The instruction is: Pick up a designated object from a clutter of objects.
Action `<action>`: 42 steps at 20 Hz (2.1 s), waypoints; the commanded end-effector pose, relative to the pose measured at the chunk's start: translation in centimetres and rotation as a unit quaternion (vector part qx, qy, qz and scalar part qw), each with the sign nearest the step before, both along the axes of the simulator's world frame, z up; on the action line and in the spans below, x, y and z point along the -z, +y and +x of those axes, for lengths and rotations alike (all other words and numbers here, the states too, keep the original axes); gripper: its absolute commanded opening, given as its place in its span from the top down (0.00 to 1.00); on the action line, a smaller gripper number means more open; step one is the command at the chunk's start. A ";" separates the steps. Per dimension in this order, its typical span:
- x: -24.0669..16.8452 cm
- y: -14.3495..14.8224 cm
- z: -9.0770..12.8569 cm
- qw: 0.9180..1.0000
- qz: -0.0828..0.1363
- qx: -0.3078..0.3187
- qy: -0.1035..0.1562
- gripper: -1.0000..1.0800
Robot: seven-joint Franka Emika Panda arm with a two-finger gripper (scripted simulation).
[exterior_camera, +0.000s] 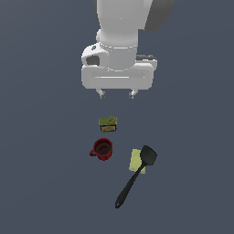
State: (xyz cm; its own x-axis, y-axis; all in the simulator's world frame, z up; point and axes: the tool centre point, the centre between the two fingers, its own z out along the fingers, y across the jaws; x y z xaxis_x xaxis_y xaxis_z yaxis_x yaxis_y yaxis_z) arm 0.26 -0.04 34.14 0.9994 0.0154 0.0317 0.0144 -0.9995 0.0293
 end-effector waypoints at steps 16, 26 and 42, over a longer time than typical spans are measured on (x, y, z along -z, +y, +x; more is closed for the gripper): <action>0.7 -0.9 0.0 1.000 -0.011 0.008 -0.002 0.04; 2.2 -1.1 -0.1 0.999 -0.007 0.049 -0.002 0.04; 8.5 -2.1 -1.3 0.972 0.009 0.235 -0.002 0.04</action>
State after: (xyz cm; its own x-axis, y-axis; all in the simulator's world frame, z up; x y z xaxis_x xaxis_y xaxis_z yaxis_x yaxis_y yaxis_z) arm -0.83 -2.04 26.31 0.9147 -0.4027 0.0329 -0.4033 -0.9149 0.0146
